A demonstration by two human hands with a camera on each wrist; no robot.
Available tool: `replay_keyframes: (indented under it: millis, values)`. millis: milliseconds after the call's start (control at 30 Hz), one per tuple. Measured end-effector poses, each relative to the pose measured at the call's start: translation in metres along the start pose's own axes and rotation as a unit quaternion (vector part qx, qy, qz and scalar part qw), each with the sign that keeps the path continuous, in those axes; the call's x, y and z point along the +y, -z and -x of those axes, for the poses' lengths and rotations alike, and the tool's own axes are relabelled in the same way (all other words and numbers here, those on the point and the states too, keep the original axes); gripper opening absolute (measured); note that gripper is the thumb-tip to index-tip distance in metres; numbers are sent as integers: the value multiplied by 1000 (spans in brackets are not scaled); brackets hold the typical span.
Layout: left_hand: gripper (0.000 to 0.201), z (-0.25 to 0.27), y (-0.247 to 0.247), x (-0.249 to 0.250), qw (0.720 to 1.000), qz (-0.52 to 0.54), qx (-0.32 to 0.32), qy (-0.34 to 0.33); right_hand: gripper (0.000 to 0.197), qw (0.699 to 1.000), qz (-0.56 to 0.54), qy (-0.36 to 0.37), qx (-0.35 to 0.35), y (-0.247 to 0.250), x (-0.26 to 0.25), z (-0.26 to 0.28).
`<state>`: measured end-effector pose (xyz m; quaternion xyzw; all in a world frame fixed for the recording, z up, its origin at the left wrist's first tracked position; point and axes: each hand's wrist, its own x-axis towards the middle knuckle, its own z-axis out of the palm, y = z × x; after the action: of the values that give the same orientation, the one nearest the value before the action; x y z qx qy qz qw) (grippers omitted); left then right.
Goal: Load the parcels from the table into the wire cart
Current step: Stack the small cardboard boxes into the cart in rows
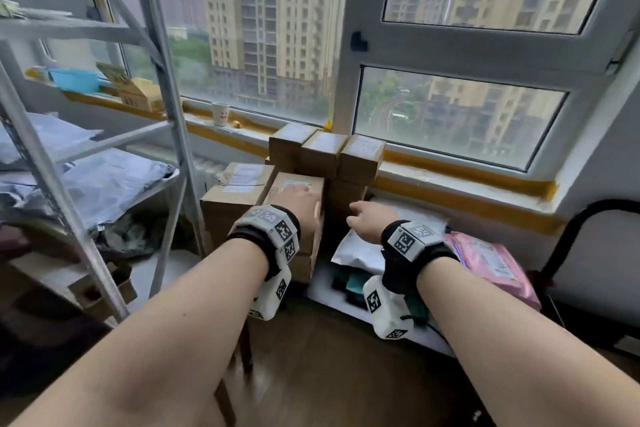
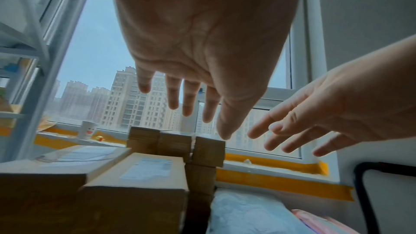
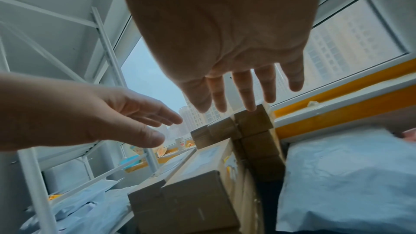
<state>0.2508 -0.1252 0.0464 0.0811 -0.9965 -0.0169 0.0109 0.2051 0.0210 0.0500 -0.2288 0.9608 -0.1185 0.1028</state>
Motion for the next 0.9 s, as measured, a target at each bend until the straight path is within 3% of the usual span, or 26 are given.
replay_keyframes:
  millis: [200, 367, 633, 900]
  values:
    - [49, -14, -12, -83, 999, 13, -20, 35, 49, 1000, -11, -6, -19, -23, -67, -49]
    - [48, -28, -29, -125, 997, 40, -37, 51, 54, 999, -13, -28, -44, -37, -78, -83]
    - [51, -79, -46, -147, 992, 90, -65, 63, 55, 995, -49, -73, -41, -47, -66, -138]
    - [50, -140, -65, -137, 987, 109, -94, 68, 55, 983, -119, -126, -60, -59, -45, -194]
